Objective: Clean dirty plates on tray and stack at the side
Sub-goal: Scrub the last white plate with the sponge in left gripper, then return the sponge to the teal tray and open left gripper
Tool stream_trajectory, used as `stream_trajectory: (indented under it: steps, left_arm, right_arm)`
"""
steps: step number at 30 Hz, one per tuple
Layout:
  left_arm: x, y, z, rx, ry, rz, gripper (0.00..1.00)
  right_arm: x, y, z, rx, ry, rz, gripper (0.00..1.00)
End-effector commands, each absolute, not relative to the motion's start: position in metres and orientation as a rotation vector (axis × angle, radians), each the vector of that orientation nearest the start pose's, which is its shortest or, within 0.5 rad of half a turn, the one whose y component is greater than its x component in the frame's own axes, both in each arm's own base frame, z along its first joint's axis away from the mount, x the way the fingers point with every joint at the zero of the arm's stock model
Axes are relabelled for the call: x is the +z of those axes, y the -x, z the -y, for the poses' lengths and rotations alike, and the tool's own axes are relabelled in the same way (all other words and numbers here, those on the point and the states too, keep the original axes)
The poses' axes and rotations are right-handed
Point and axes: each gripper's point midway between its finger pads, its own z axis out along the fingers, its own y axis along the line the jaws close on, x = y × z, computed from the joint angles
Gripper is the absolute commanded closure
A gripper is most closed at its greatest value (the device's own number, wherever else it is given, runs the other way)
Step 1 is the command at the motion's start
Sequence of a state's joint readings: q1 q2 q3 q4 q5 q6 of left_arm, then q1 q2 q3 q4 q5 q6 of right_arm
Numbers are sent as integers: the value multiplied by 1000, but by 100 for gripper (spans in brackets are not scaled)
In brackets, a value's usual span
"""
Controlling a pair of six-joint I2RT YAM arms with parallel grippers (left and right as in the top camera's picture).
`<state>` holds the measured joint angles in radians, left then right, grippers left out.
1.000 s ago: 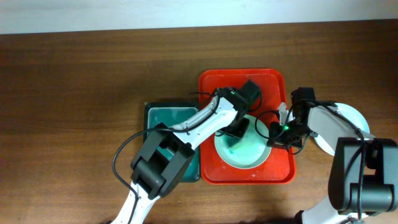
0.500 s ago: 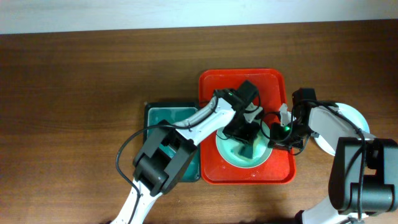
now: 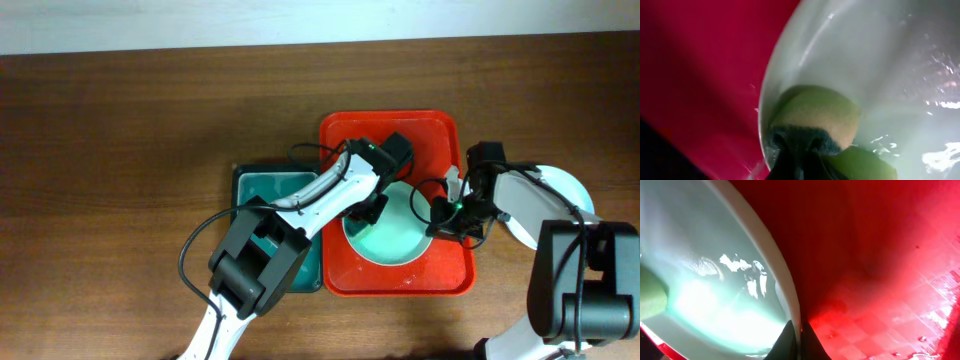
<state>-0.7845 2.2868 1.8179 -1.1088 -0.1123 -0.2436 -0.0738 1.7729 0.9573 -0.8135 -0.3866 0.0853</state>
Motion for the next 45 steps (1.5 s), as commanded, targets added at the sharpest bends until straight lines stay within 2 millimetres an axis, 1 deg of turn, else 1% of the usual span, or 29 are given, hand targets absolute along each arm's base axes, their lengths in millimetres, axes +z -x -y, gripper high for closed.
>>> stream_trajectory:
  steps: [1,3,5,6,9,12,14,16,17,19,20,21,22,24,26,28,29,30,31,32,33,35,37,38,39,41,43,44,45]
  left_arm:
    - [-14,-342,275,248,-734,-2984,100]
    - [-15,-324,327,-215,-754,-3047,100]
    - [-8,-313,363,-504,-791,-3028,100]
    - [-5,-307,382,-619,-809,-3000,100]
    - [7,-289,427,-841,-854,-2921,100]
    - [9,-275,444,-929,-912,-2893,100]
    - [6,-274,441,-906,-910,-2904,100]
    - [-4,-292,419,-731,-844,-2938,100]
    - [-10,-304,401,-599,-797,-2956,100]
    - [-20,-333,353,-259,-696,-2971,100]
    - [-20,-341,335,-136,-669,-2973,100]
    - [-16,-355,307,64,-629,-2953,100]
    - [-10,-364,293,181,-613,-2927,100]
    - [2,-370,283,278,-606,-2899,100]
    - [15,-368,291,221,-612,-2923,100]
    - [35,-355,310,44,-631,-2991,100]
    - [56,-344,324,-114,-642,-3029,100]
    - [82,-336,332,-240,-645,-3039,100]
    - [104,-331,332,-302,-655,-3031,100]
    - [124,-329,326,-316,-667,-3010,100]
    - [144,-327,314,-296,-662,-2987,100]
    - [185,-330,267,-113,-586,-2934,100]
    - [208,-331,222,86,-517,-2903,100]
    - [213,-329,201,174,-487,-2916,100]
    - [212,-329,188,218,-467,-2937,100]
    - [189,-330,166,281,-415,-3007,100]
    - [151,-332,154,301,-373,-3065,100]
    - [130,-329,153,270,-356,-3106,100]
    - [102,-321,153,192,-328,-3166,100]
  right_arm:
    - [-12,-263,-25,454,-298,-3198,96]
    - [-12,-263,-25,453,-297,-3198,96]
    - [-12,-263,-25,453,-297,-3198,96]
    - [-12,-263,-25,453,-297,-3198,96]
    - [-12,-263,-25,453,-297,-3198,96]
    - [-12,-263,-25,453,-297,-3198,96]
    - [-12,-263,-25,454,-297,-3198,96]
    - [-12,-262,-25,454,-297,-3198,96]
    - [-12,-262,-25,454,-297,-3199,95]
    - [-12,-262,-25,454,-298,-3201,96]
    - [-11,-262,-25,454,-298,-3202,96]
    - [-11,-262,-25,454,-298,-3202,96]
    - [-11,-262,-25,454,-299,-3201,96]
    - [-11,-261,-25,455,-299,-3202,96]
    - [-11,-260,-25,455,-300,-3206,96]
    - [-11,-260,-26,456,-301,-3209,96]
    - [-11,-260,-26,456,-301,-3209,96]
    - [-11,-260,-26,456,-301,-3209,96]
    - [-11,-260,-26,456,-301,-3210,96]
    - [-11,-260,-26,456,-301,-3210,96]
    - [-11,-259,-26,455,-301,-3211,96]
    - [-11,-259,-26,456,-302,-3212,96]
    - [-11,-259,-26,456,-302,-3212,96]
    - [-11,-259,-26,456,-302,-3212,96]
    - [-11,-259,-26,456,-302,-3212,96]
    - [-11,-259,-26,456,-302,-3212,96]
    - [-11,-259,-26,456,-302,-3213,95]
    - [-11,-259,-26,456,-302,-3213,96]
    - [-11,-258,-26,456,-303,-3215,96]
